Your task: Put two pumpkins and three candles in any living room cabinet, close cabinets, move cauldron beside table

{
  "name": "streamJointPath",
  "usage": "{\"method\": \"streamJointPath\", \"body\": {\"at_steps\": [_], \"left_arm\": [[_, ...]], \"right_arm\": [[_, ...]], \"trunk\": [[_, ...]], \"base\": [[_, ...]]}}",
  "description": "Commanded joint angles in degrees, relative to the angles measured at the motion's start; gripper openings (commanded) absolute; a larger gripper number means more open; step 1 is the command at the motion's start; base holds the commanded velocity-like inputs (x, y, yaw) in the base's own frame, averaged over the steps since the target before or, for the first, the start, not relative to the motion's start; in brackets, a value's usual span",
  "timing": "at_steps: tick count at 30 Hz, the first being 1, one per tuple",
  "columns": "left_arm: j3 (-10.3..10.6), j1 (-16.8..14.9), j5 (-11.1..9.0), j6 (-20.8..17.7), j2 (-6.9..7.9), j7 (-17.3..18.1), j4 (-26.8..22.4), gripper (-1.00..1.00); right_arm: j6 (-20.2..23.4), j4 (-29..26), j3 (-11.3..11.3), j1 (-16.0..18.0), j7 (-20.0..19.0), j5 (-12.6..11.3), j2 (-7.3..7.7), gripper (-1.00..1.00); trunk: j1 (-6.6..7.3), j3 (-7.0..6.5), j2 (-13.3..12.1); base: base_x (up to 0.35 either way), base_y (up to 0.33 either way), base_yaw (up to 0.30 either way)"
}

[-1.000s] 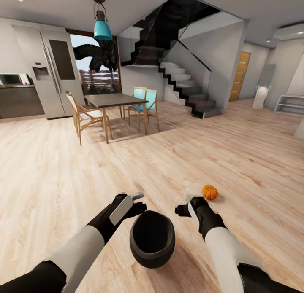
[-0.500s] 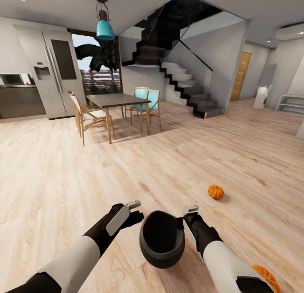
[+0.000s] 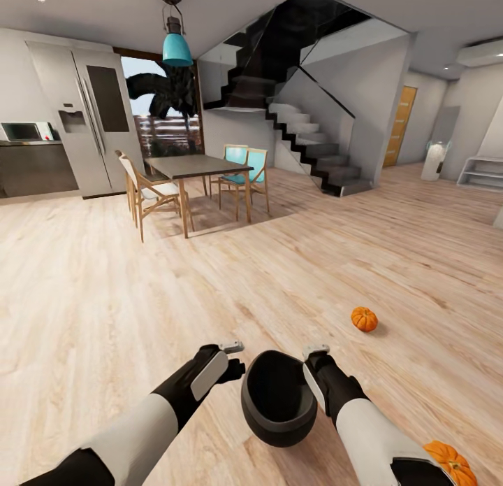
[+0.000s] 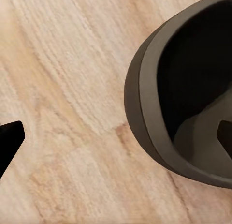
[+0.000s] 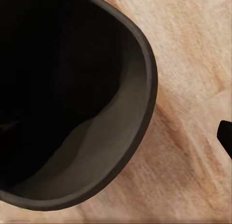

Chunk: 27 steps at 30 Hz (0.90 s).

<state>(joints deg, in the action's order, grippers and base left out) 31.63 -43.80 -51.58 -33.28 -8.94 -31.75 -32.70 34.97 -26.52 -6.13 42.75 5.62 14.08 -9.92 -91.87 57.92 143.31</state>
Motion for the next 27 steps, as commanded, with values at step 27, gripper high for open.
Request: {"method": "streamJointPath", "body": {"at_steps": [27], "left_arm": [[0.96,-0.24,-0.51,-0.40,-0.31,0.42,0.79,1.00]], "right_arm": [[0.92,-0.50,-0.24,0.06,-0.11,0.52,-0.08,1.00]], "trunk": [[0.01,0.06,0.03]], "base": [[0.107,-0.085,-0.091]]}}
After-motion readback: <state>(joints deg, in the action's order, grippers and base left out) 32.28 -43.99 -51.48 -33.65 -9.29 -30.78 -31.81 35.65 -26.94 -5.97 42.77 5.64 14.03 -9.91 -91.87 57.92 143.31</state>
